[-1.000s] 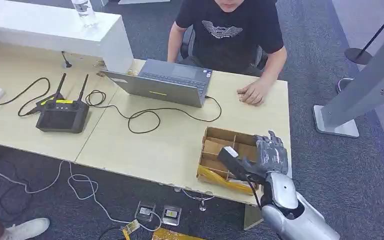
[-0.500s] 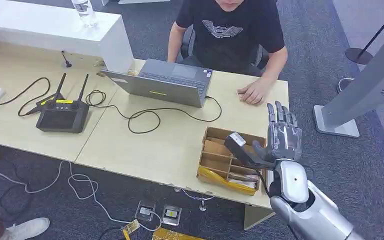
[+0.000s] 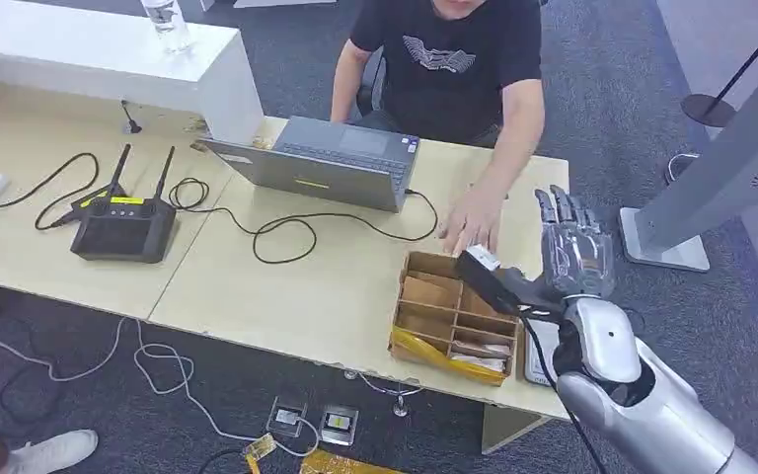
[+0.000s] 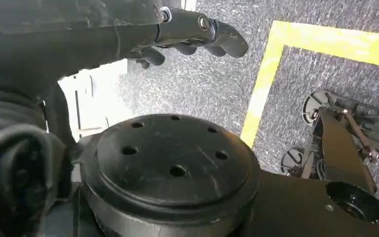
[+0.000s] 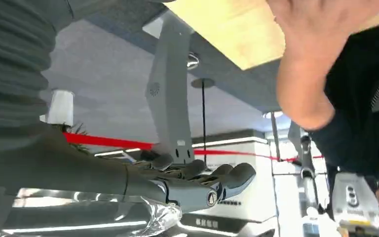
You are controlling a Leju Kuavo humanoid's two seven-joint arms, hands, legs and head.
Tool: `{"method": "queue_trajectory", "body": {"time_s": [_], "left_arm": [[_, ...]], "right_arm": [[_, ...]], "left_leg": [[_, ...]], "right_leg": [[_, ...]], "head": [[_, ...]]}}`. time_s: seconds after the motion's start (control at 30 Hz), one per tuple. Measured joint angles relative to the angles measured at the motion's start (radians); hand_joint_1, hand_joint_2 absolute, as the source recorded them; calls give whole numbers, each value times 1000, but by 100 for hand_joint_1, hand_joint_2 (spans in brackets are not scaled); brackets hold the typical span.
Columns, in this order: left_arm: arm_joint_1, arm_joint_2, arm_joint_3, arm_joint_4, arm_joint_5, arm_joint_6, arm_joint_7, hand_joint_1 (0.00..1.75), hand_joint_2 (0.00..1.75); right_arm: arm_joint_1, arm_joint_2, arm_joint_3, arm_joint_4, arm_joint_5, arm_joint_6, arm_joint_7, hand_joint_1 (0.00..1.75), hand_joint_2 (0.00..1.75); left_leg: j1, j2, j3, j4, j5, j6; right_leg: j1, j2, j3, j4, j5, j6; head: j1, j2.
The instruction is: Pass the card to the sensor for recognition and then transmit it.
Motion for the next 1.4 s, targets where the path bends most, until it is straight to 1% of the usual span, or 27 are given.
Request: {"method": "queue_trajectory", "body": {"time_s": [0.17,0.33,0.4,0.47,0.57,0.73,1.0,1.17,1.2,1.4], "left_arm": [[2,-3,0,0,9,-2,0,0,0],[4,-9,1,0,16,0,-2,0,0],[5,-10,0,0,16,0,-3,0,0],[5,-10,0,0,14,-2,-10,0,0],[5,-10,0,0,13,-2,-12,0,0],[5,-10,0,0,12,1,-13,0,0],[4,-9,0,0,-1,-1,-18,0,0],[3,-8,0,0,-15,-5,-18,0,0],[3,-8,0,0,-18,-8,-18,0,0],[1,-8,0,0,-19,-13,-18,0,0]], "right_arm": [[53,-38,-12,-90,-18,91,0,0,175],[138,-73,-71,-206,28,162,0,0,175],[176,-82,-94,-243,47,179,0,0,175],[239,-95,-128,-302,74,197,0,0,175],[299,-107,-161,-373,87,206,0,0,175],[338,-116,-186,-432,84,195,0,0,175],[366,-116,-200,-457,83,184,0,0,175],[373,-114,-197,-446,74,135,0,0,175],[372,-113,-193,-434,60,109,0,0,175],[356,-95,-170,-365,24,29,0,0,175]], "left_leg": [[0,0,0,0,0,0],[0,0,0,0,0,0],[0,0,0,0,0,0],[0,0,0,0,0,0],[0,1,-1,0,0,0],[0,2,0,0,0,0],[0,1,-1,0,0,0],[0,1,-1,0,0,0],[0,1,-1,0,0,0],[0,1,-2,0,0,0]], "right_leg": [[0,0,0,0,0,0],[0,0,0,0,0,0],[0,0,0,0,0,0],[0,0,0,0,0,0],[0,0,-1,0,0,0],[0,0,0,0,0,0],[0,0,0,0,0,0],[0,0,0,0,0,0],[0,0,0,0,0,0],[0,-1,0,0,0,0]], "head": [[0,0],[0,0],[0,0],[1,0],[0,0],[0,0],[0,0],[0,0],[0,0],[0,0]]}}
